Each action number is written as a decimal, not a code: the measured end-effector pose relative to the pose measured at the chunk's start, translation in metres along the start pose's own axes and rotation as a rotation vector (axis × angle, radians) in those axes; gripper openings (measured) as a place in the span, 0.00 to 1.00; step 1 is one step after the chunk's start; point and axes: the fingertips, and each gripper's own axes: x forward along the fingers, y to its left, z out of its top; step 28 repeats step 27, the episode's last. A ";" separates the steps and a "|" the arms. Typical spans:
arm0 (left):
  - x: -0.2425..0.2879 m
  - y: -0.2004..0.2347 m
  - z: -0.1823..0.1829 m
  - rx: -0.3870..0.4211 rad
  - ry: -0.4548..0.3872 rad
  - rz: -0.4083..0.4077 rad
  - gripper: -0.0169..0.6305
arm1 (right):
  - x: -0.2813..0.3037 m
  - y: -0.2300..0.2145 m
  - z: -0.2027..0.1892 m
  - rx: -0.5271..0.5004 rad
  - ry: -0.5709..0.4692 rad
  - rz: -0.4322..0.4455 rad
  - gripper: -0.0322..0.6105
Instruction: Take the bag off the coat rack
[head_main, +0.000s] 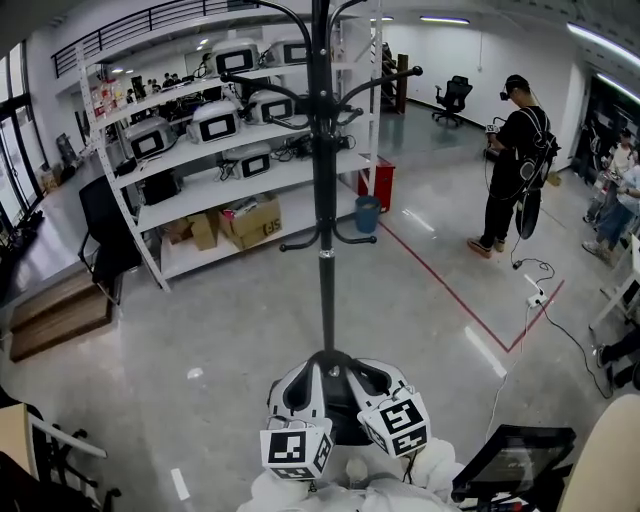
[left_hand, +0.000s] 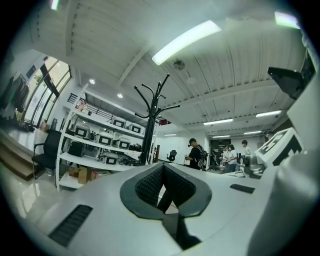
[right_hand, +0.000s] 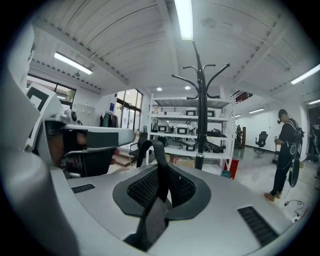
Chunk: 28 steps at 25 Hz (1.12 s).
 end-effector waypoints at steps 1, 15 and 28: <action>0.001 0.002 0.001 -0.001 -0.001 0.003 0.03 | 0.001 0.002 0.001 -0.010 -0.002 0.005 0.12; 0.009 0.004 0.001 0.010 -0.004 -0.008 0.03 | 0.005 -0.011 0.003 0.021 -0.023 -0.029 0.12; 0.019 0.003 -0.002 0.006 0.001 -0.010 0.03 | 0.008 -0.024 0.000 0.028 -0.016 -0.054 0.12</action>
